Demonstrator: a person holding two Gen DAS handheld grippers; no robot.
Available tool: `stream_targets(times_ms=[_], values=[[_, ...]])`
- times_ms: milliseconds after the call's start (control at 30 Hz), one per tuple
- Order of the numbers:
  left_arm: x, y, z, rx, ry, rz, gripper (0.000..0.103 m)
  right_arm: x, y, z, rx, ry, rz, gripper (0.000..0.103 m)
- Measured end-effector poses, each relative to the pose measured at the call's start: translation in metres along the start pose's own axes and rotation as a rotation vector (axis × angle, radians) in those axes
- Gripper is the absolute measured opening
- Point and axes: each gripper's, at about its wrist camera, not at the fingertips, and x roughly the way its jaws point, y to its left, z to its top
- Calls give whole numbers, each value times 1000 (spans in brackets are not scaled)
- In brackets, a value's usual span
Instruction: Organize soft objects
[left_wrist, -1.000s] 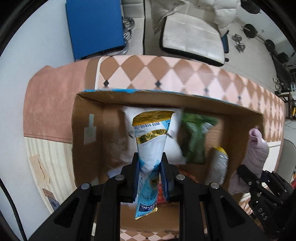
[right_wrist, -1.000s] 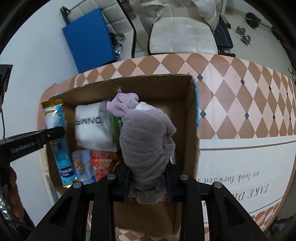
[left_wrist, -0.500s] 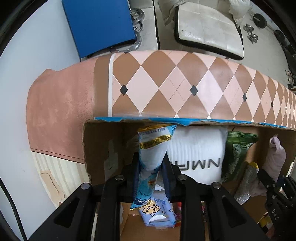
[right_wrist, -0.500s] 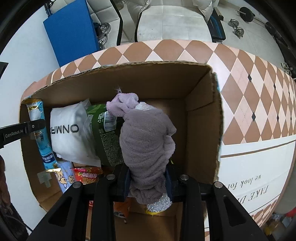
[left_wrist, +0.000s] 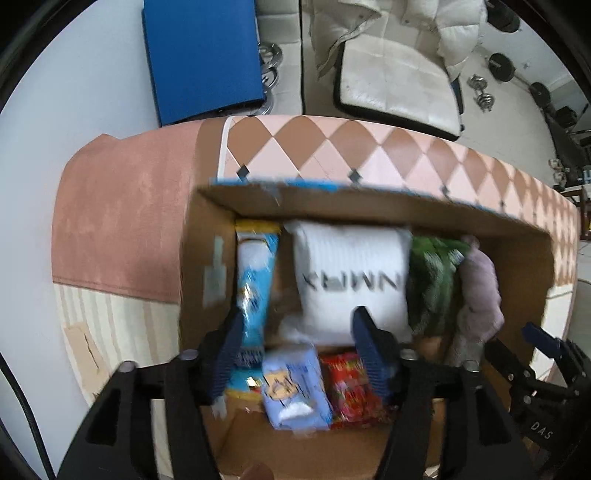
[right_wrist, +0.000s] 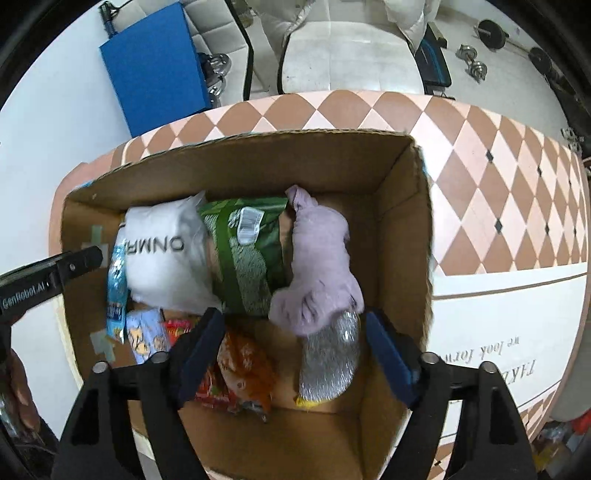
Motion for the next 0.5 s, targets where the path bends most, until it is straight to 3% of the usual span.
stream_targets(times_ms=[200, 500], values=[[-31, -10, -53, -7, -112, -13, 96, -28, 3, -31, -15, -54, -6, 103], [-72, -22, -111, -14, -249, 15, 98, -65, 0, -83, -31, -140, -79, 103]])
